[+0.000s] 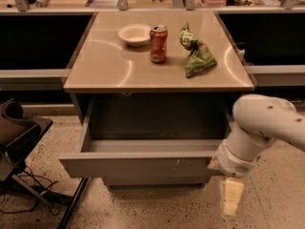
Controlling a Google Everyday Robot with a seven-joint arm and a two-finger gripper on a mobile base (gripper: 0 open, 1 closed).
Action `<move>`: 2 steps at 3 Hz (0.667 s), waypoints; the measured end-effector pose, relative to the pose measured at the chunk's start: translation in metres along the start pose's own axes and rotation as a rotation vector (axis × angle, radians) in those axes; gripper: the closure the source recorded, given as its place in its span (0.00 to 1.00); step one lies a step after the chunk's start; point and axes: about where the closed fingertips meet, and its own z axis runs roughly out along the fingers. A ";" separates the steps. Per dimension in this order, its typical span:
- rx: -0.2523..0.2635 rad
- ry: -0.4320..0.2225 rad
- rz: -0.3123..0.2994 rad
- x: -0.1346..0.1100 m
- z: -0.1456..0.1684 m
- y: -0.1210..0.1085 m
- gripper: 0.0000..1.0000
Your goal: Close top drawer
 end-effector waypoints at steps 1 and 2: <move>-0.003 0.001 -0.004 -0.001 0.001 -0.001 0.00; 0.027 -0.026 0.041 0.005 -0.014 -0.025 0.00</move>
Offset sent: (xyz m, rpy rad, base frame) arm 0.1925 -0.0851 0.0528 0.0988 -0.1377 -0.3986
